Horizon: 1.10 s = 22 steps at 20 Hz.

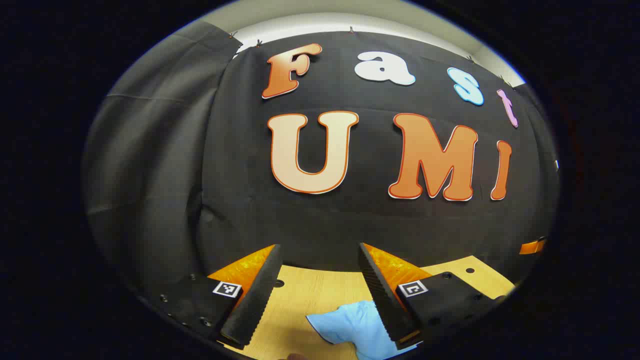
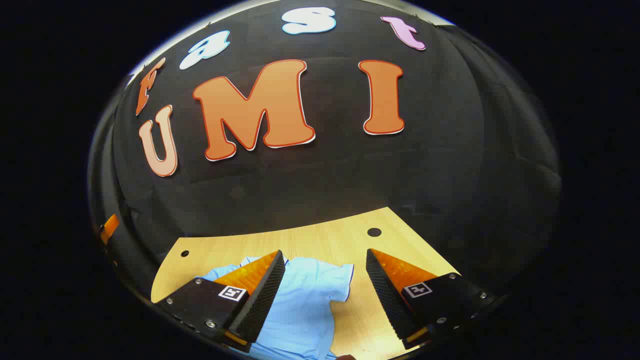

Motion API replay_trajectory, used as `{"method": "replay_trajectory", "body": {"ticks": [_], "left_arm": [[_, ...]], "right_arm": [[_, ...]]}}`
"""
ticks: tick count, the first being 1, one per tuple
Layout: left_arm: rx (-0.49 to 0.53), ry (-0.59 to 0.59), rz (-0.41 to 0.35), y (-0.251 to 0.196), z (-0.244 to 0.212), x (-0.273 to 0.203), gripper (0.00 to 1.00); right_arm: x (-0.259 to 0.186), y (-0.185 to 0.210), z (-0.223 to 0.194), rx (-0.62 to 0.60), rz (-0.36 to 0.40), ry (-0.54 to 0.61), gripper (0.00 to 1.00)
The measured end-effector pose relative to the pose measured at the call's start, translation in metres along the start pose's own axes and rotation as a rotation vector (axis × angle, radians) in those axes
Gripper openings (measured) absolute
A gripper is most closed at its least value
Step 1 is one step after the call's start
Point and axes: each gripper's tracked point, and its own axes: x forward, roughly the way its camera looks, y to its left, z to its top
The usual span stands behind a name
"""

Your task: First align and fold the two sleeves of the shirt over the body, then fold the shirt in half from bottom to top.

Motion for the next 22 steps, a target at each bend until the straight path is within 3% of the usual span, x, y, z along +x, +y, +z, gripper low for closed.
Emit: {"method": "replay_trajectory", "body": {"ticks": [5, 10, 16, 22], "left_arm": [[-0.065, 0.012, 0.024, -0.029, -0.003, 0.003, 0.98], [-0.051, 0.01, 0.058, -0.043, 0.0, -0.004, 0.98], [-0.028, 0.023, 0.074, -0.044, -0.006, -0.008, 0.98], [0.011, 0.022, 0.029, -0.04, -0.003, 0.013, 0.98]], "right_arm": [[0.014, -0.019, 0.001, -0.026, 0.017, 0.005, 0.99], [0.023, -0.037, 0.002, -0.034, 0.019, 0.001, 0.99], [0.037, -0.043, -0.012, -0.023, 0.027, 0.063, 0.99], [0.042, -0.043, -0.047, 0.026, -0.013, 0.189, 0.99]]}}
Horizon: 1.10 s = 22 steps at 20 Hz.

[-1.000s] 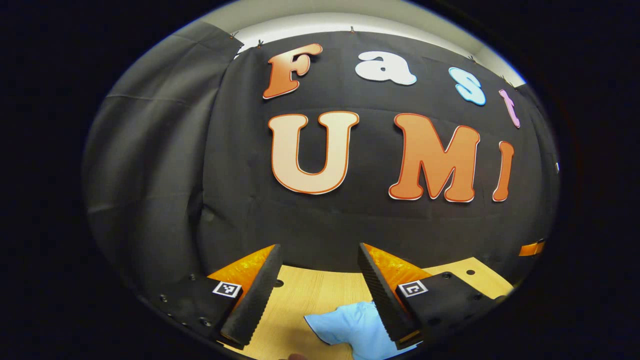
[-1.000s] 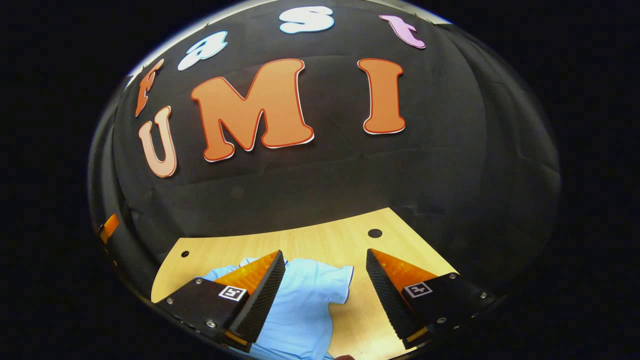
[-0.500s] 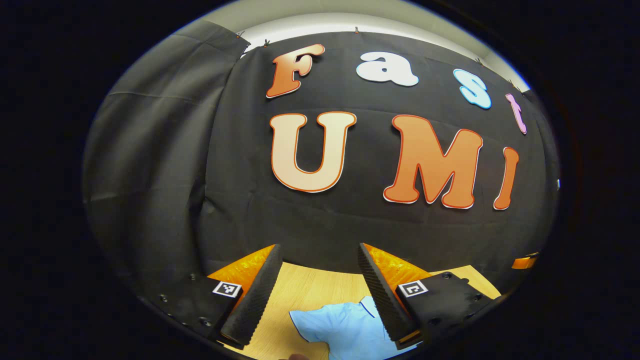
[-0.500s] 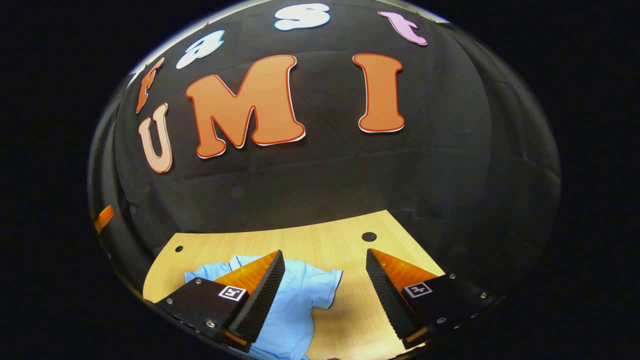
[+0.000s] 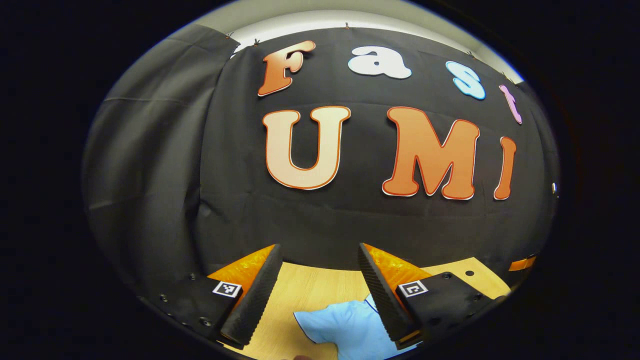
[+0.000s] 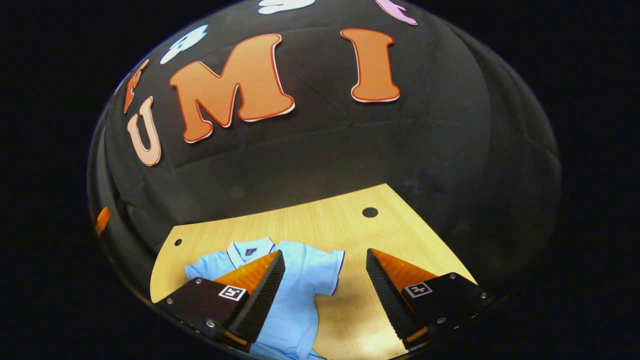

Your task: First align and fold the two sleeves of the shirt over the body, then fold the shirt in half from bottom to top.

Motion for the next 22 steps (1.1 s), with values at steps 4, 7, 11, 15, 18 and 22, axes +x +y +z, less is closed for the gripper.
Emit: {"method": "replay_trajectory", "body": {"ticks": [4, 7, 11, 15, 18, 22], "left_arm": [[0.03, 0.023, -0.007, 0.01, -0.01, 0.014, 0.98], [0.027, 0.034, -0.005, 0.027, -0.016, 0.019, 0.99], [0.031, 0.02, 0.029, 0.059, -0.013, 0.022, 0.98], [0.029, 0.029, 0.077, 0.091, -0.02, 0.022, 0.98], [0.02, 0.052, 0.11, 0.11, -0.029, 0.026, 0.98], [0.014, 0.073, 0.139, 0.126, -0.04, 0.027, 0.99]], "right_arm": [[0.016, -0.013, -0.022, -0.019, -0.084, 0.13, 0.98], [0.038, -0.002, -0.036, 0.042, -0.045, 0.255, 0.98], [0.077, 0.003, -0.052, 0.094, -0.051, 0.385, 0.98], [0.124, 0.001, -0.069, 0.106, -0.09, 0.498, 0.99], [0.156, -0.005, -0.091, 0.114, -0.136, 0.597, 0.99], [0.181, -0.015, -0.121, 0.105, -0.184, 0.689, 0.99]]}}
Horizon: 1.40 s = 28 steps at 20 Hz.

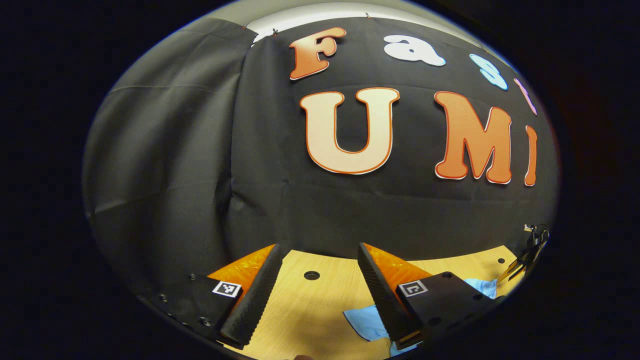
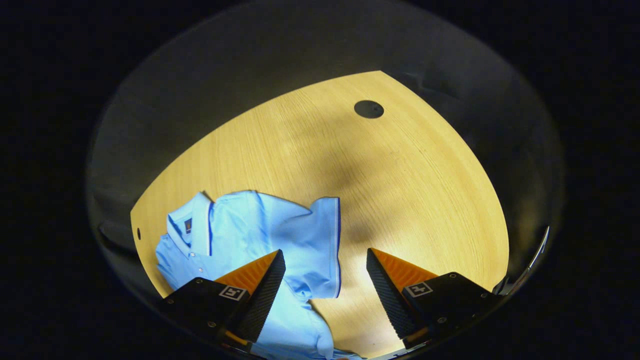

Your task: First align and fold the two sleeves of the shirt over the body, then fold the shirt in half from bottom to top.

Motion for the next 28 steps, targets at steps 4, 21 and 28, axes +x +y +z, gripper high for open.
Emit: {"method": "replay_trajectory", "body": {"ticks": [4, 21, 28], "left_arm": [[-0.004, 0.023, 0.012, 0.006, -0.009, 0.005, 0.99], [-0.016, 0.081, 0.017, 0.011, -0.036, 0.012, 0.99], [0.022, 0.076, 0.014, 0.034, -0.033, 0.009, 0.99]], "right_arm": [[0.017, -0.006, -0.007, -0.003, -0.039, 0.051, 0.99], [0.038, 0.007, -0.016, -0.026, -0.076, 0.067, 0.52], [0.01, 0.028, 0.001, 0.027, -0.014, -0.033, 0.03]]}}
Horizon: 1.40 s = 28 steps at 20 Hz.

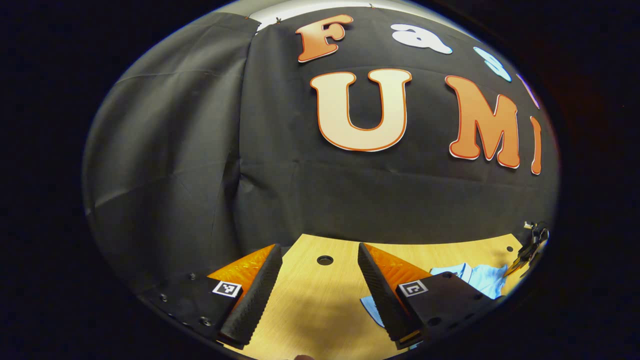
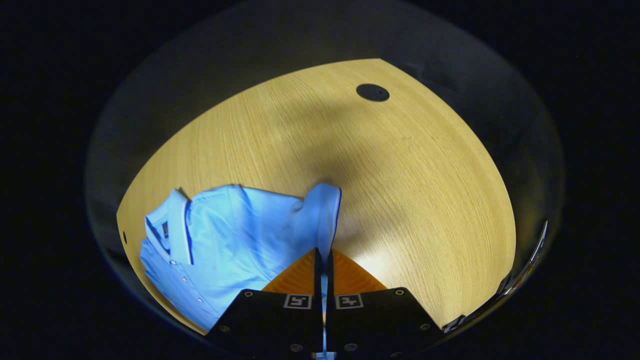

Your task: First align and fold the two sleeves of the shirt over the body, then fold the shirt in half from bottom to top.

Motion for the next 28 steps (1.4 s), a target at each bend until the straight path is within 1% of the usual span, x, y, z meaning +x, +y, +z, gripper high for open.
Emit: {"method": "replay_trajectory", "body": {"ticks": [2, 5, 9, 12, 14, 17, 20, 23, 25, 26, 27, 28], "left_arm": [[0.0, -0.005, -0.015, 0.005, 0.002, 0.0, 0.98], [-0.003, -0.003, -0.033, 0.013, 0.001, 0.006, 0.99], [-0.007, -0.005, -0.049, 0.031, 0.001, 0.009, 0.98], [-0.007, -0.002, -0.047, 0.05, 0.0, 0.011, 0.98], [-0.01, 0.002, -0.04, 0.064, -0.002, 0.013, 0.98], [-0.021, 0.021, -0.023, 0.086, -0.012, 0.014, 0.98], [-0.033, 0.039, -0.005, 0.102, -0.019, 0.014, 0.99], [-0.049, 0.062, -0.004, 0.105, -0.028, 0.015, 0.99], [-0.065, 0.08, -0.017, 0.1, -0.034, 0.016, 0.98], [-0.07, 0.088, -0.024, 0.096, -0.037, 0.016, 0.98], [-0.073, 0.098, -0.033, 0.088, -0.039, 0.015, 0.98], [-0.074, 0.109, -0.043, 0.081, -0.041, 0.014, 0.98]], "right_arm": [[-0.025, 0.013, 0.007, -0.024, 0.031, -0.048, 0.03], [-0.06, 0.036, 0.016, -0.11, 0.05, -0.127, 0.02], [-0.093, 0.09, 0.005, -0.169, 0.125, -0.177, 0.02], [-0.099, 0.128, -0.014, -0.229, 0.158, -0.181, 0.02], [-0.096, 0.152, -0.032, -0.262, 0.18, -0.157, 0.02], [-0.091, 0.192, -0.056, -0.294, 0.231, -0.126, 0.02], [-0.083, 0.224, -0.073, -0.311, 0.254, -0.111, 0.02], [-0.075, 0.25, -0.095, -0.32, 0.284, -0.076, 0.05], [-0.074, 0.261, -0.108, -0.339, 0.318, -0.054, 0.11], [-0.076, 0.266, -0.113, -0.345, 0.345, -0.048, 0.17], [-0.081, 0.272, -0.114, -0.345, 0.37, -0.054, 0.31], [-0.084, 0.276, -0.112, -0.345, 0.39, -0.069, 0.49]]}}
